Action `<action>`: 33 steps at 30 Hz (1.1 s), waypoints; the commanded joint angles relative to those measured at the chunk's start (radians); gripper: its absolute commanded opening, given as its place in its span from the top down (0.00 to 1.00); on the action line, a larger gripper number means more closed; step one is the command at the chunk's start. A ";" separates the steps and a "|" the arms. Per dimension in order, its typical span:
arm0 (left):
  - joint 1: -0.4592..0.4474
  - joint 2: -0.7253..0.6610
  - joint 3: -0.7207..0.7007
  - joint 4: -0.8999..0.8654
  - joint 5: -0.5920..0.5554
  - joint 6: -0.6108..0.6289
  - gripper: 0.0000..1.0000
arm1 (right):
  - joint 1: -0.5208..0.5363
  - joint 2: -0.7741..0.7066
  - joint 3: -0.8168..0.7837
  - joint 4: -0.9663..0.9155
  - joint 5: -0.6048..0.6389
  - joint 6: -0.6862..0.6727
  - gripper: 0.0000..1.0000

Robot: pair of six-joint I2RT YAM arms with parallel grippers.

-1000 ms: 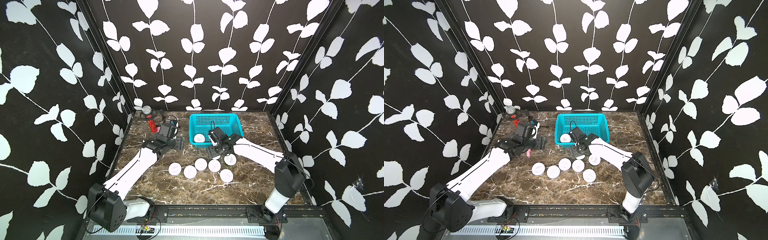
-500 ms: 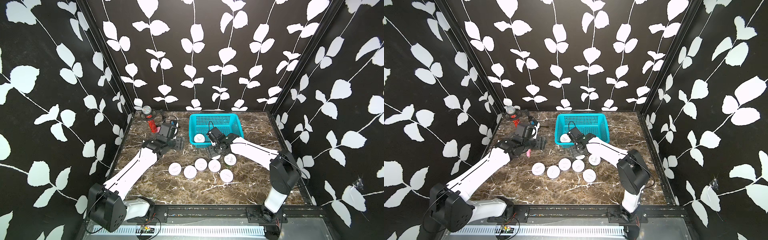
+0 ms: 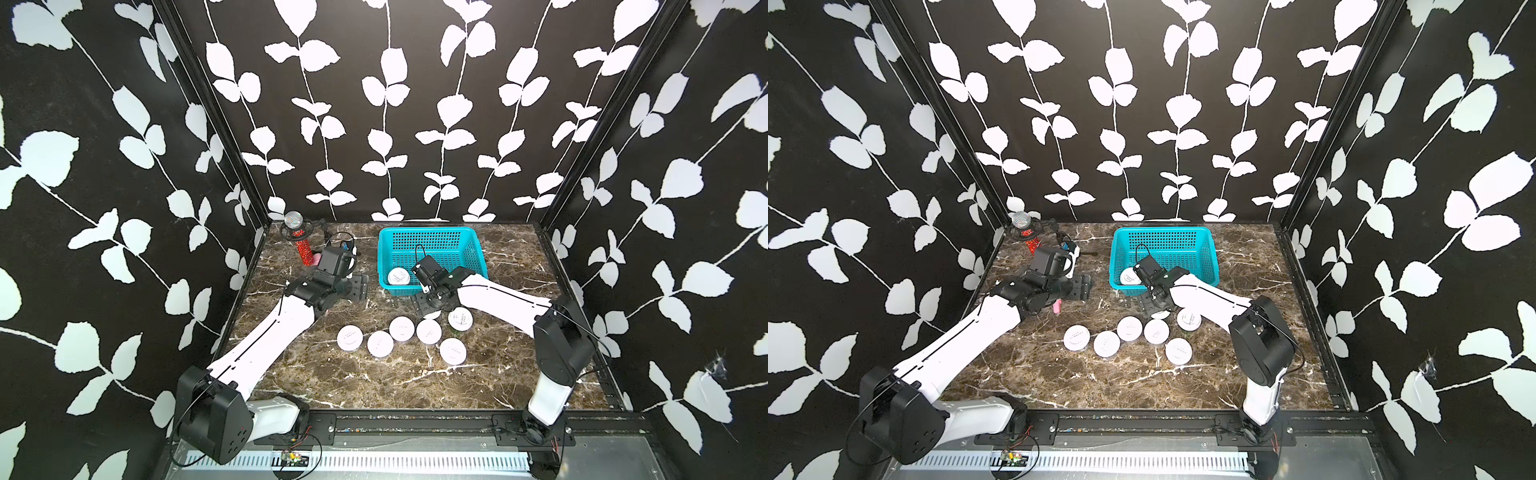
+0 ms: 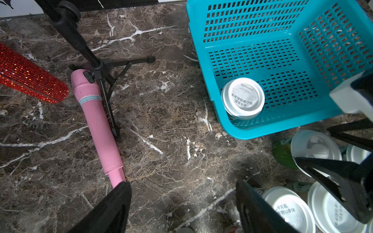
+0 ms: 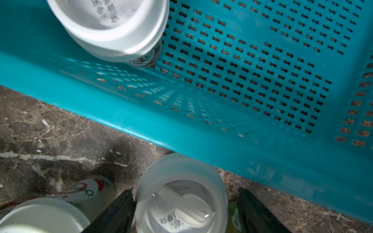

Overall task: Put the yogurt in the basket
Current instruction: Pick up the yogurt from the center of the board.

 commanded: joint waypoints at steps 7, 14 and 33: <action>0.008 -0.020 -0.014 -0.002 -0.008 0.011 0.19 | 0.006 0.027 0.033 -0.010 0.006 0.010 0.24; 0.009 -0.019 -0.014 -0.002 -0.006 0.011 0.19 | 0.007 0.027 0.027 -0.016 0.008 0.010 0.28; 0.008 -0.019 -0.011 -0.001 -0.001 0.011 0.19 | 0.006 -0.026 -0.002 -0.036 0.017 0.014 0.26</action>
